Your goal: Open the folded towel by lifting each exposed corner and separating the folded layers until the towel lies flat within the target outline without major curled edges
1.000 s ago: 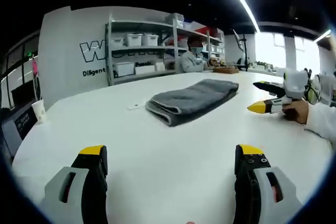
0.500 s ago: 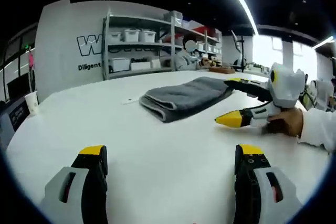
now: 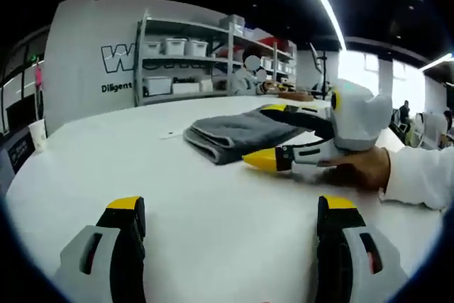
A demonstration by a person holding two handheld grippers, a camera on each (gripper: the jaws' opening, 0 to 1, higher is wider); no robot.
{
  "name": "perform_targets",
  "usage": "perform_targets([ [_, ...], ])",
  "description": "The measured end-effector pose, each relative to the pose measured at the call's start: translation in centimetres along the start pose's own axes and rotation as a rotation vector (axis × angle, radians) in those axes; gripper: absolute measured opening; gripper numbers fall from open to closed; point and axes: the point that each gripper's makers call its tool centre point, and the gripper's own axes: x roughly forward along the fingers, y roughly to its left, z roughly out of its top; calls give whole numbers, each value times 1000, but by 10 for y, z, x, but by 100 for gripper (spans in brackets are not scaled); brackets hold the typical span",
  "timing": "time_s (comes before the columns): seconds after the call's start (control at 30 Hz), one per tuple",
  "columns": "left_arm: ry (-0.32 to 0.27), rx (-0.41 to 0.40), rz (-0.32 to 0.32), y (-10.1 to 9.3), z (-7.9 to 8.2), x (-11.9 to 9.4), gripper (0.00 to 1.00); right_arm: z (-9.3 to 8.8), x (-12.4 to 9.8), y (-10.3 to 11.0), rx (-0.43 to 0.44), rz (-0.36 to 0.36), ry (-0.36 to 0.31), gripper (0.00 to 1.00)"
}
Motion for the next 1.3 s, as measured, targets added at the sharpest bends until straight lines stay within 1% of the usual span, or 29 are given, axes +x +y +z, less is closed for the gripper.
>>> perform_targets([
  [0.13,3,10,-5,-4,0,1,100,-3,3,-5,21,-8,3,53],
  [0.3,9,23,-10,-6,0,3,100,-1,9,-3,-18,0,-4,46],
  [0.4,9,24,-10,-7,0,3,100,1,11,1,-35,18,-13,44],
  [0.5,21,31,-6,-7,-1,3,100,3,14,7,-62,48,-29,39],
  [0.57,21,36,-4,-7,-1,3,100,1,16,11,-77,67,-23,33],
  [0.7,20,37,-4,-8,0,5,100,1,20,10,-88,73,-22,30],
  [0.77,19,42,-6,-9,0,5,100,0,21,11,-80,79,-22,27],
  [0.8,23,52,-2,-9,0,5,100,-1,22,12,-75,85,-20,25],
  [0.87,24,57,2,-8,0,4,100,2,23,17,-74,109,-34,16],
  [0.97,26,54,3,-7,-1,4,100,2,23,21,-71,122,-37,3],
  [1.0,27,53,4,-7,-1,4,100,2,23,21,-71,126,-38,1],
  [1.13,28,53,7,-5,-1,4,100,4,22,19,-3,136,-52,0],
  [1.23,29,57,6,-5,-1,4,100,5,21,11,114,123,-71,0],
  [1.3,29,59,7,-4,-1,4,100,4,20,5,141,110,-75,0],
])
